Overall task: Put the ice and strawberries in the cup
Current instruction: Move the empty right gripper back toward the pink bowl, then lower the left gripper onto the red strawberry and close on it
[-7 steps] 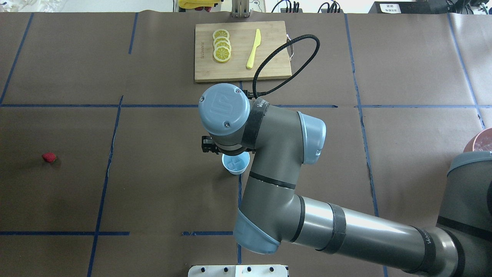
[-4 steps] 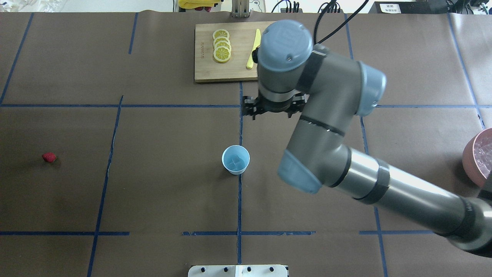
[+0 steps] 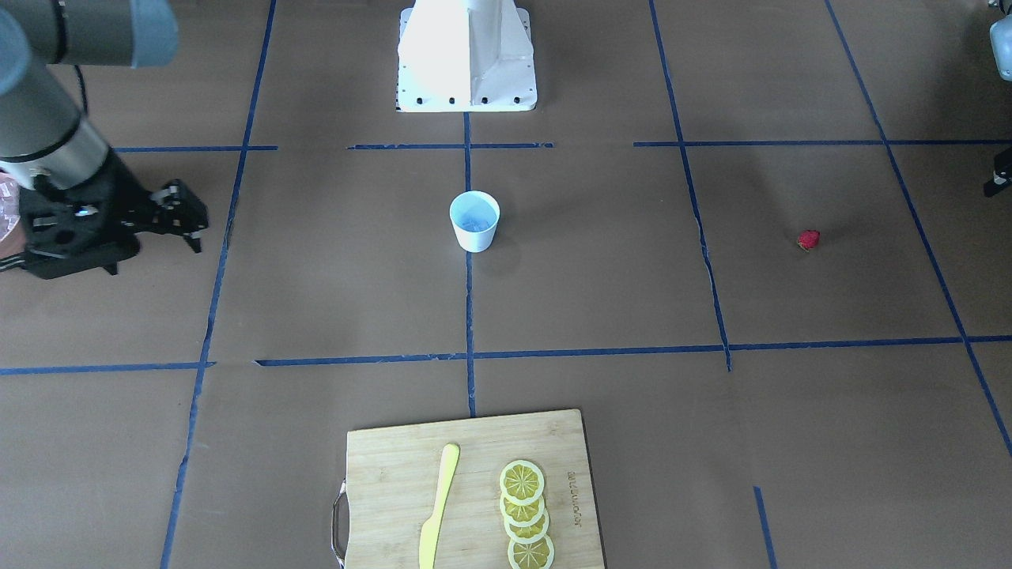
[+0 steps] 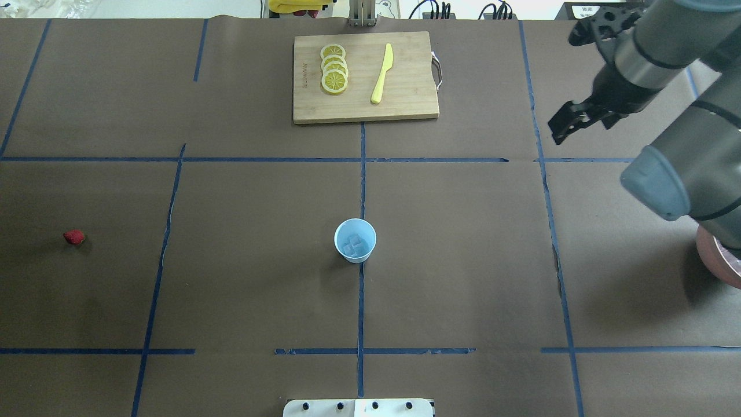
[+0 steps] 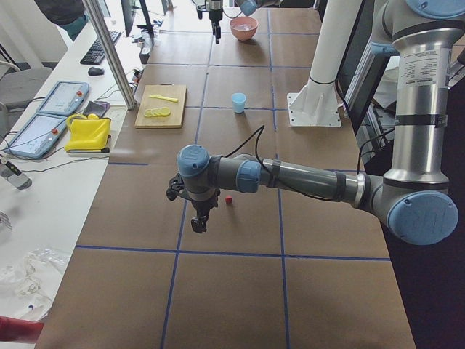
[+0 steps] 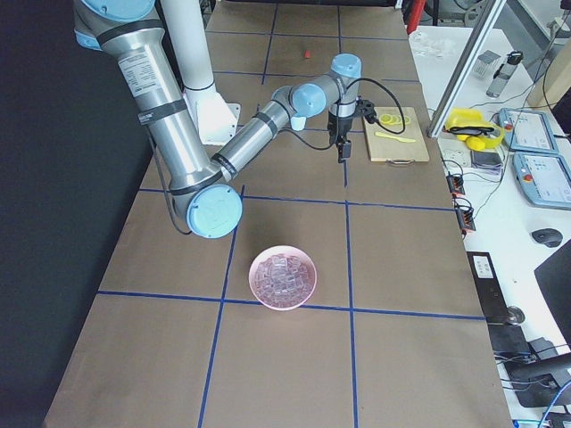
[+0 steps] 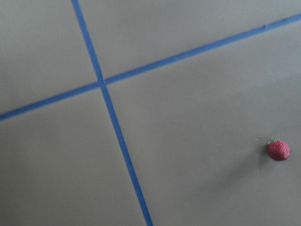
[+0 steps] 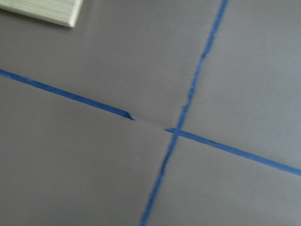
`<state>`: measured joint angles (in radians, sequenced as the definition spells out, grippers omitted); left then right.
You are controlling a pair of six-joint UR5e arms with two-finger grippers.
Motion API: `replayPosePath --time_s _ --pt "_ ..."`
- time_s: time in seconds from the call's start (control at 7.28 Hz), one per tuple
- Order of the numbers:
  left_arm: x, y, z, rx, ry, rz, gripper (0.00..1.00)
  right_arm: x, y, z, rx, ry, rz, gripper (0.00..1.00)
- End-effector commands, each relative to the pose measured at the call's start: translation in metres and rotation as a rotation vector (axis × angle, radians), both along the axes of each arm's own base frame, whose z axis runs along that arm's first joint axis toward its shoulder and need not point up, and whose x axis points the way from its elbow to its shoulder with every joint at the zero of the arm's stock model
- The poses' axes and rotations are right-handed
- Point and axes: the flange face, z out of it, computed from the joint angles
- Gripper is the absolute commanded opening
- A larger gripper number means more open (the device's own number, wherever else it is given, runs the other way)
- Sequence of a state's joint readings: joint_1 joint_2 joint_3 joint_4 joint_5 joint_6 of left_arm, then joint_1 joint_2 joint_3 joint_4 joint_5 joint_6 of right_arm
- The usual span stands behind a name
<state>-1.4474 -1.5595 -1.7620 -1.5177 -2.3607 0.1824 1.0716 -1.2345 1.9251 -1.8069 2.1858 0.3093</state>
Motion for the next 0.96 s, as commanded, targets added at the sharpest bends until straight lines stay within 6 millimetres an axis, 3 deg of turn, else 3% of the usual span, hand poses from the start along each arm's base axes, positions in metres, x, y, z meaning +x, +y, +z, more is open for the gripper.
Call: replayPosePath --time_s 0.0,0.27,0.41,0.55,0.69,0.82 --pt "0.005 -0.022 -0.014 0.070 0.013 0.005 1.00 0.133 0.018 0.109 0.065 0.014 -0.121 0.99" --pt "0.007 -0.028 -0.016 0.086 0.019 0.007 1.00 0.242 0.053 0.198 0.042 0.040 -0.103 0.99" --pt "0.007 -0.029 -0.019 0.094 0.020 0.006 1.00 0.272 0.078 0.253 -0.033 0.046 -0.085 0.99" --pt "0.012 -0.030 -0.034 0.122 0.023 0.013 1.00 0.301 0.101 0.295 -0.072 0.039 -0.078 0.99" --pt "0.031 -0.027 -0.041 0.101 0.028 0.020 1.00 0.308 0.119 0.311 -0.102 0.033 -0.064 0.99" --pt "0.075 -0.021 -0.056 0.033 0.036 0.012 1.00 0.308 0.120 0.312 -0.107 0.032 -0.063 0.99"
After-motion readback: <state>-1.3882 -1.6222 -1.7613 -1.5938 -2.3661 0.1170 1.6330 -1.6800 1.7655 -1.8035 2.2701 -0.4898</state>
